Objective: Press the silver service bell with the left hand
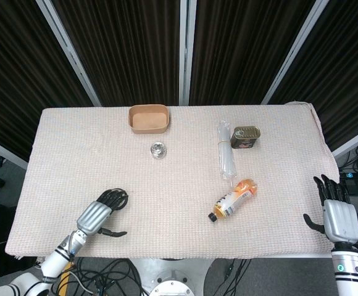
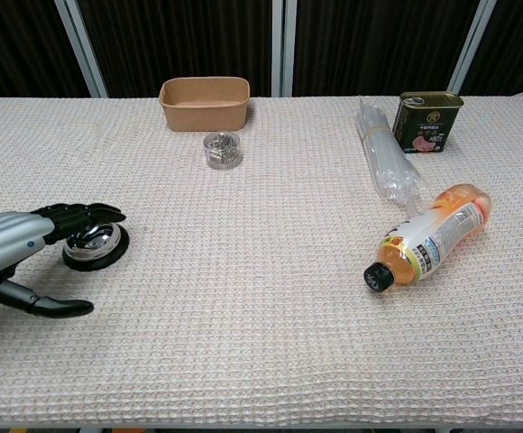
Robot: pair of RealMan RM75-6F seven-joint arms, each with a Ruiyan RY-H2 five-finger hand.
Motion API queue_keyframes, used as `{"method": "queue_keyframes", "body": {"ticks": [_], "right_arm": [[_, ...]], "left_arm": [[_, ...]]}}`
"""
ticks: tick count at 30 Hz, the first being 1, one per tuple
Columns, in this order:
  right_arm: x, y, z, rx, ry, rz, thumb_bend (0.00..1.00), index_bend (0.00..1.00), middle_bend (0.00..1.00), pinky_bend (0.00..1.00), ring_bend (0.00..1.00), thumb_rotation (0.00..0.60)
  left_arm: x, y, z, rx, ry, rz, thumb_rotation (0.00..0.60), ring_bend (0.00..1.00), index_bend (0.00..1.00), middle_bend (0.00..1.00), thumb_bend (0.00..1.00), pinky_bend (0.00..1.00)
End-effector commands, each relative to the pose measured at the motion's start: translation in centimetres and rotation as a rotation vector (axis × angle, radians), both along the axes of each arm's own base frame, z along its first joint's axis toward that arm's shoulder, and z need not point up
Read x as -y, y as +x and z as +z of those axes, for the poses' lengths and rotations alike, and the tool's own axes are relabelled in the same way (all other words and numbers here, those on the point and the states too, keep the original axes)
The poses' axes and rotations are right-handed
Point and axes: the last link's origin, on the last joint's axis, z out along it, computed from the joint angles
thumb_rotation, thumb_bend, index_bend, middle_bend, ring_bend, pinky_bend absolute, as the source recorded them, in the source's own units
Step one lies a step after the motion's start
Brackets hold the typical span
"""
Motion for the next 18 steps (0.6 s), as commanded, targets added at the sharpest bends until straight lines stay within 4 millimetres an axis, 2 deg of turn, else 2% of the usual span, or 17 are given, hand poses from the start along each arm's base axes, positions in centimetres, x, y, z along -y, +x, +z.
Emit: {"method": "queue_keyframes", "body": {"ticks": [1, 10, 18], "right_arm": [[0.0, 0.0, 0.0, 0.0, 0.0, -0.001, 0.16, 0.0, 0.0, 0.0, 0.0, 0.6], [0.0, 0.0, 0.1, 0.004, 0.002, 0.001, 0.16, 0.0, 0.0, 0.0, 0.0, 0.6], [0.1, -0.1, 0.0, 0.007, 0.005, -0.008, 0.16, 0.0, 0.0, 0.0, 0.0, 0.6]], "left_arm": [[0.1, -0.4, -0.7, -0.009, -0.025, 0.022, 0.18, 0.0, 0.0, 0.0, 0.0, 0.0], [-0.5, 0.5, 0.1, 0.069, 0.083, -0.023, 0.173, 0.0, 0.0, 0.0, 0.0, 0.0], [-0.7, -1.3, -1.5, -0.029, 0.026, 0.015, 0.174, 0.0, 0.0, 0.0, 0.0, 0.0]]}}
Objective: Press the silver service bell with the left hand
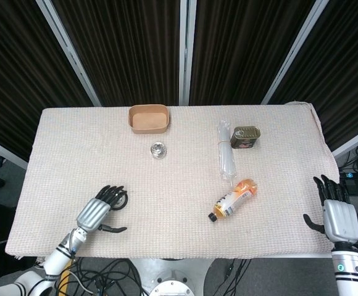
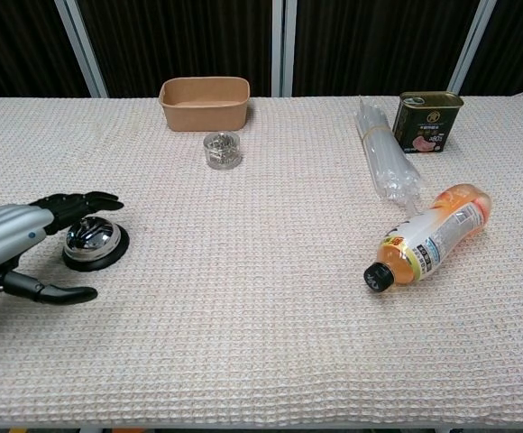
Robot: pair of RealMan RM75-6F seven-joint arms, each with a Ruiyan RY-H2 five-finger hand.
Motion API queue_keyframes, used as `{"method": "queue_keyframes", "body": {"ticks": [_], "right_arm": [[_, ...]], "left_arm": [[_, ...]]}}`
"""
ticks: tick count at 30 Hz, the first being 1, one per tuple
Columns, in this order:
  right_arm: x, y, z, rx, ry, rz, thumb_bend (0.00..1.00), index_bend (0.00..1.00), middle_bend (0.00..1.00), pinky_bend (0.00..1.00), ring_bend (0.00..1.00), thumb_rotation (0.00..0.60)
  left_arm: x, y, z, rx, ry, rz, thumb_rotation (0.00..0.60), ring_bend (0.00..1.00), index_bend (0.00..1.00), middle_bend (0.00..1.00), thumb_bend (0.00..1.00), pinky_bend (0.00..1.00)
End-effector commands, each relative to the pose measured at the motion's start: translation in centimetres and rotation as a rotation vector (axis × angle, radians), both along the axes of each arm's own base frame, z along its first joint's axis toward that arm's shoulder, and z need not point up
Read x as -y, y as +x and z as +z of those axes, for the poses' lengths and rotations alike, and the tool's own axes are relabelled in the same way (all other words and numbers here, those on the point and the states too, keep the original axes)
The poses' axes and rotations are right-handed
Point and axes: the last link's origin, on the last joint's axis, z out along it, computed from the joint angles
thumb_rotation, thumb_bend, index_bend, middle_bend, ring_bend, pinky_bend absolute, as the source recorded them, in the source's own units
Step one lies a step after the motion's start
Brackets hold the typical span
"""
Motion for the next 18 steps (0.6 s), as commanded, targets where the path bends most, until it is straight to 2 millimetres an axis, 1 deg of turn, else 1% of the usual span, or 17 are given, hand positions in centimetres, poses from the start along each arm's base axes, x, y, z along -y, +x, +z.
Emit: {"method": "queue_keyframes", "body": {"ticks": [1, 5, 12, 14, 18], "right_arm": [[0.1, 0.0, 0.0, 0.001, 0.0, -0.003, 0.16, 0.0, 0.0, 0.0, 0.0, 0.6], [0.1, -0.1, 0.1, 0.004, -0.002, -0.005, 0.16, 0.0, 0.0, 0.0, 0.0, 0.6], [0.0, 0.0, 0.1, 0.007, 0.002, -0.002, 0.16, 0.0, 0.0, 0.0, 0.0, 0.6], [0.0, 0.0, 0.0, 0.007, 0.004, -0.002, 0.16, 0.0, 0.0, 0.0, 0.0, 0.6], [0.0, -0.1, 0.0, 0.007, 0.006, -0.004, 0.16, 0.0, 0.0, 0.0, 0.0, 0.6]], "left_arm": [[0.1, -0.9, -1.1, -0.058, -0.032, 0.014, 0.173, 0.0, 0.0, 0.0, 0.0, 0.0], [0.2, -0.9, -1.4, -0.077, -0.028, -0.002, 0.172, 0.0, 0.0, 0.0, 0.0, 0.0], [-0.8, 0.3, -0.1, -0.03, 0.068, -0.047, 0.174, 0.0, 0.0, 0.0, 0.0, 0.0], [-0.7, 0.3, -0.1, -0.034, 0.064, -0.046, 0.173, 0.0, 0.0, 0.0, 0.0, 0.0], [0.0, -0.6, -0.9, -0.08, 0.005, -0.028, 0.174, 0.0, 0.0, 0.0, 0.0, 0.0]]}}
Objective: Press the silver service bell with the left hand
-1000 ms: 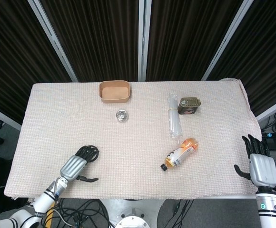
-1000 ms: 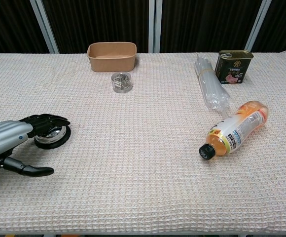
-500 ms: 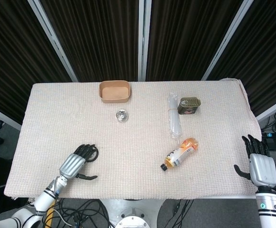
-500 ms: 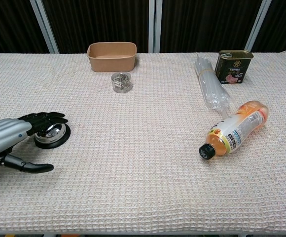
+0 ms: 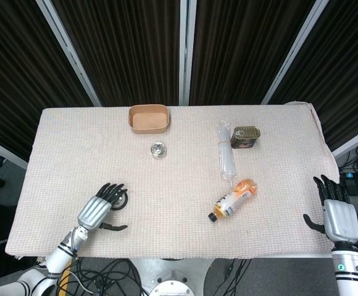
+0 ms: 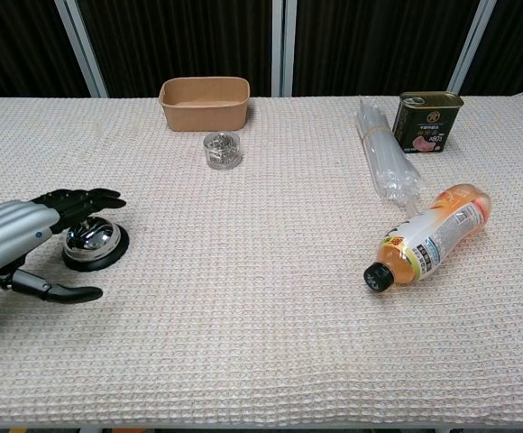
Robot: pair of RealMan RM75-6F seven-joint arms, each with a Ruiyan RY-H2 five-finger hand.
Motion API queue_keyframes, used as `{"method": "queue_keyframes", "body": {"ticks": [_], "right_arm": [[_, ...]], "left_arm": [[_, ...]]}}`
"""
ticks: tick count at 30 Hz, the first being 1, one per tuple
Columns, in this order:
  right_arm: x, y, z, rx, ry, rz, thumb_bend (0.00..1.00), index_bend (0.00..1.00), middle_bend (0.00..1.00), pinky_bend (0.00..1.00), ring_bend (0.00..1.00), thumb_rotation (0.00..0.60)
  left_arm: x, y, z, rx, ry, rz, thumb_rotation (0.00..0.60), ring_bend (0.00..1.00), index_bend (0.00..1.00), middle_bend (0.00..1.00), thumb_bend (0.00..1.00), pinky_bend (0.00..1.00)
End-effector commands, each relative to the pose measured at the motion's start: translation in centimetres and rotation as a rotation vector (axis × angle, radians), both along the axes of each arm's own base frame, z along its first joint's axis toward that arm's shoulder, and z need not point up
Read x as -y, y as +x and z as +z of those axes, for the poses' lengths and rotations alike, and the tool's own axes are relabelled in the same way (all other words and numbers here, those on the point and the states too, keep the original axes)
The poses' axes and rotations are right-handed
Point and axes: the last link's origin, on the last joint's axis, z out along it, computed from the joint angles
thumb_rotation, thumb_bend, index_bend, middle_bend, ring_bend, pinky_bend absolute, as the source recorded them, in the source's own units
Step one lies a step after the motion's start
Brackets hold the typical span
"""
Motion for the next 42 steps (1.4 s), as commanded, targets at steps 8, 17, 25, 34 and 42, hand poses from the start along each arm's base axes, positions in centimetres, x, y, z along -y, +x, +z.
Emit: {"method": "queue_keyframes", "body": {"ticks": [8, 17, 25, 34, 42], "right_arm": [[0.0, 0.0, 0.1, 0.005, -0.001, -0.002, 0.16, 0.0, 0.0, 0.0, 0.0, 0.6], [0.0, 0.0, 0.0, 0.01, 0.006, -0.002, 0.16, 0.0, 0.0, 0.0, 0.0, 0.6], [0.0, 0.0, 0.2, 0.016, 0.001, 0.0, 0.16, 0.0, 0.0, 0.0, 0.0, 0.6], [-0.1, 0.1, 0.3, 0.018, -0.002, 0.005, 0.16, 0.0, 0.0, 0.0, 0.0, 0.6], [-0.1, 0.1, 0.6, 0.026, -0.009, 0.007, 0.16, 0.0, 0.0, 0.0, 0.0, 0.6]], "left_arm": [[-0.1, 0.2, -0.1, -0.01, 0.002, -0.003, 0.174, 0.0, 0.0, 0.0, 0.0, 0.0], [0.1, -0.1, -0.2, -0.025, -0.01, -0.003, 0.173, 0.0, 0.0, 0.0, 0.0, 0.0], [0.6, -0.9, -0.9, -0.071, -0.045, 0.016, 0.175, 0.0, 0.0, 0.0, 0.0, 0.0], [-1.8, 1.9, 3.9, 0.032, 0.16, -0.022, 0.171, 0.0, 0.0, 0.0, 0.0, 0.0], [-1.0, -0.3, 11.4, 0.006, 0.395, 0.129, 0.17, 0.0, 0.0, 0.0, 0.0, 0.0]]}}
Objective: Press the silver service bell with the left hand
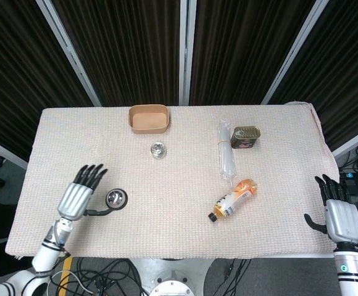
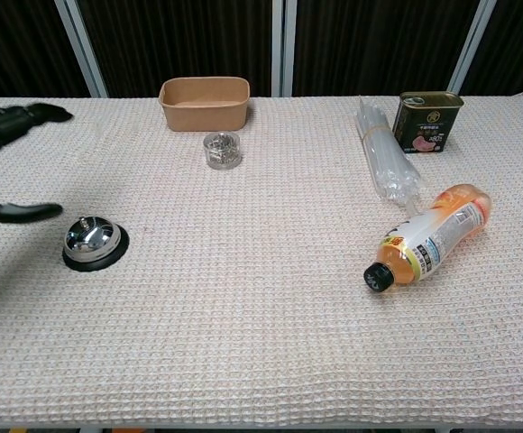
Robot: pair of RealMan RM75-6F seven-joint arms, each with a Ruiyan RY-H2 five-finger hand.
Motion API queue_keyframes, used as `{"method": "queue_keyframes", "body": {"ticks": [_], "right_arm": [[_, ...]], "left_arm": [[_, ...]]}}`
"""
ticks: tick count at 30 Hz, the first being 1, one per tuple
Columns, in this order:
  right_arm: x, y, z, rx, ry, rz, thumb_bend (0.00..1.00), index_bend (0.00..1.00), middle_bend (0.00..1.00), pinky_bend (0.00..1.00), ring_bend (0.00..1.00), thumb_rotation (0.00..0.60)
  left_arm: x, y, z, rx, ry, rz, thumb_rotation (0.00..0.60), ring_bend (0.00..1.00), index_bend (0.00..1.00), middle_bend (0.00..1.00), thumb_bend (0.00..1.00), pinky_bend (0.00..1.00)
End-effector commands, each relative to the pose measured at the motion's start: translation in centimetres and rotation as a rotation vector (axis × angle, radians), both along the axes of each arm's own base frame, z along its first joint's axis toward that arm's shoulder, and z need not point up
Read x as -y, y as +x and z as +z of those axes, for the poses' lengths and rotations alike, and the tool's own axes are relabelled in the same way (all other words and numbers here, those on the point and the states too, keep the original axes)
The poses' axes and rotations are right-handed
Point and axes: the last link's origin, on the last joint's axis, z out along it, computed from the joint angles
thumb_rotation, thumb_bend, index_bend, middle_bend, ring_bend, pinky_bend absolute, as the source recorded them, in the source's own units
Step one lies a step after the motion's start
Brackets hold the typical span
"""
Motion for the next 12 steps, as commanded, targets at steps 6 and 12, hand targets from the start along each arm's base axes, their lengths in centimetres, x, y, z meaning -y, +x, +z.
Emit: {"method": "queue_keyframes", "body": {"ticks": [6, 12], "right_arm": [[0.1, 0.0, -0.1, -0.002, 0.001, -0.002, 0.16, 0.0, 0.0, 0.0, 0.0, 0.6], [0.0, 0.1, -0.3, -0.008, 0.011, 0.006, 0.16, 0.0, 0.0, 0.0, 0.0, 0.6]], "left_arm": [[2.9, -4.2, 8.6, -0.067, 0.191, 0.19, 0.169, 0.0, 0.0, 0.0, 0.0, 0.0], [4.9, -5.3, 10.7, -0.08, 0.205, 0.268, 0.167, 0.0, 0.0, 0.0, 0.0, 0.0]]}}
